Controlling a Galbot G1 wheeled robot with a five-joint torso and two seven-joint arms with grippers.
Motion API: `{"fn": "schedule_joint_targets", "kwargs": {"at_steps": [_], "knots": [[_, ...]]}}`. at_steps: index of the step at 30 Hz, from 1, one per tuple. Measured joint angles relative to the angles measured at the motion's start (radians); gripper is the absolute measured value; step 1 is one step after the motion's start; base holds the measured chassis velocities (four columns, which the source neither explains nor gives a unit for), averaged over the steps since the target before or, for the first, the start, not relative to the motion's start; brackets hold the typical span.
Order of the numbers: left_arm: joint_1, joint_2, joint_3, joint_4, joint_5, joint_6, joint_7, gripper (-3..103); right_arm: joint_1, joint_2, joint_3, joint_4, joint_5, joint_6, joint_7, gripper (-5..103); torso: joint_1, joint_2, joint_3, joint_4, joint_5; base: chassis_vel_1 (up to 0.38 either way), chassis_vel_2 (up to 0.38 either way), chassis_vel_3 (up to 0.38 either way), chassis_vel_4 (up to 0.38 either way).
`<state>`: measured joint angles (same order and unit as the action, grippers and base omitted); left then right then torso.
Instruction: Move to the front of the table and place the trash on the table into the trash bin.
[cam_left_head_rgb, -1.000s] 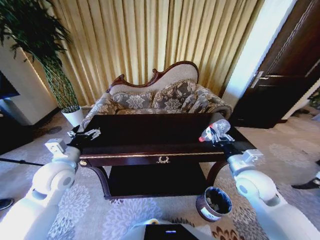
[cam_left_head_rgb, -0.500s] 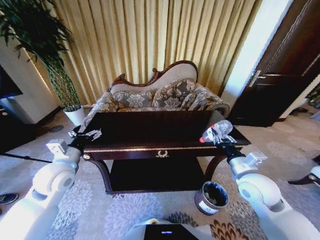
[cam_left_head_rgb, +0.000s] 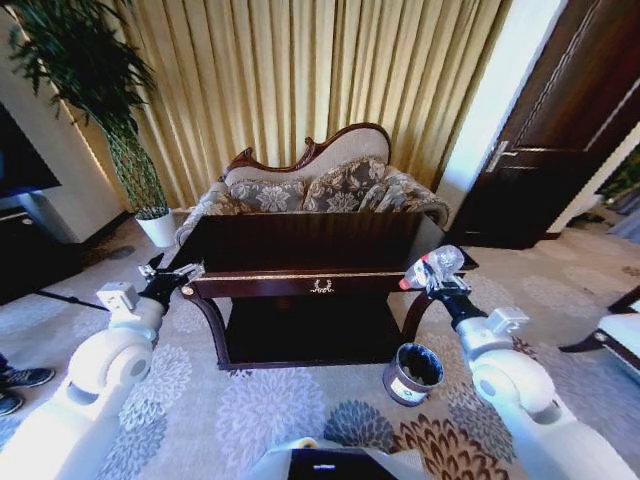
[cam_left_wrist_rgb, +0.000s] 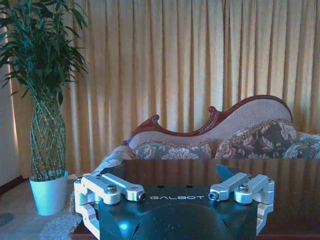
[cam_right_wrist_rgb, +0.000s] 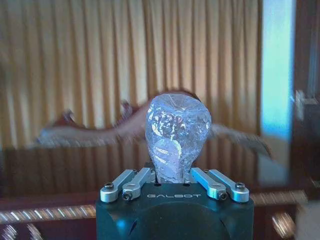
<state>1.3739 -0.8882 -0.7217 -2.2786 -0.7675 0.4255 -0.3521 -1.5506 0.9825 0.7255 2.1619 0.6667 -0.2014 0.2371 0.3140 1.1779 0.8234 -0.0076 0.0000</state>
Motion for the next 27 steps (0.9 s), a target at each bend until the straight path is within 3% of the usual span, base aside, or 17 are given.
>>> {"fn": "schedule_joint_targets", "kwargs": {"at_steps": [5, 9, 15, 20, 21, 23, 25, 27], "knots": [[0.011, -0.011, 0.001, -0.014, 0.004, 0.000, 0.001, 100, 0.022, 0.018, -0.024, -0.129, -0.046, 0.001, -0.006, 20, 0.001, 0.000, 0.000, 0.0000, 0.0000, 0.000, 0.000, 0.000, 0.000], [0.025, -0.020, -0.003, -0.037, 0.007, 0.000, -0.001, 100, 0.130, 0.041, -0.082, -0.404, -0.118, 0.021, -0.018, 20, 0.000, 0.000, 0.000, 0.0000, 0.0003, 0.000, 0.000, 0.000, 0.000], [0.042, -0.020, -0.018, -0.053, 0.007, 0.001, -0.003, 100, 0.243, 0.058, -0.149, -0.635, -0.151, 0.033, -0.024, 20, 0.000, 0.000, 0.000, 0.0003, 0.0001, 0.000, 0.000, 0.000, 0.000], [0.059, -0.022, -0.029, -0.074, 0.007, 0.001, -0.005, 100, 0.416, 0.100, -0.221, -1.004, -0.263, 0.111, -0.030, 20, 0.000, 0.000, 0.000, 0.0000, 0.0003, 0.000, 0.000, 0.000, 0.000], [0.059, -0.022, -0.029, -0.074, 0.007, 0.001, -0.005, 100, 0.416, 0.100, -0.221, -1.004, -0.263, 0.111, -0.030, 20, 0.000, 0.000, 0.000, 0.0000, 0.0003, 0.000, 0.000, 0.000, 0.000], [0.064, -0.022, -0.034, -0.079, 0.009, 0.001, -0.006, 100, 0.506, 0.126, -0.230, -1.166, -0.322, 0.175, -0.043, 20, 0.000, 0.000, 0.000, -0.0001, 0.0003, 0.000, 0.000, 0.000, 0.000], [0.064, -0.022, -0.034, -0.079, 0.009, 0.001, -0.006, 100, 0.506, 0.126, -0.230, -1.166, -0.322, 0.175, -0.043, 20, 0.000, 0.000, 0.000, -0.0001, 0.0003, 0.000, 0.000, 0.000, 0.000], [0.072, -0.020, -0.042, -0.082, 0.015, 0.001, -0.007, 100, 0.600, 0.161, -0.229, -1.306, -0.356, 0.226, -0.051, 20, 0.000, 0.000, 0.000, 0.0003, -0.0002, 0.000, 0.000, 0.000, 0.000]]}}
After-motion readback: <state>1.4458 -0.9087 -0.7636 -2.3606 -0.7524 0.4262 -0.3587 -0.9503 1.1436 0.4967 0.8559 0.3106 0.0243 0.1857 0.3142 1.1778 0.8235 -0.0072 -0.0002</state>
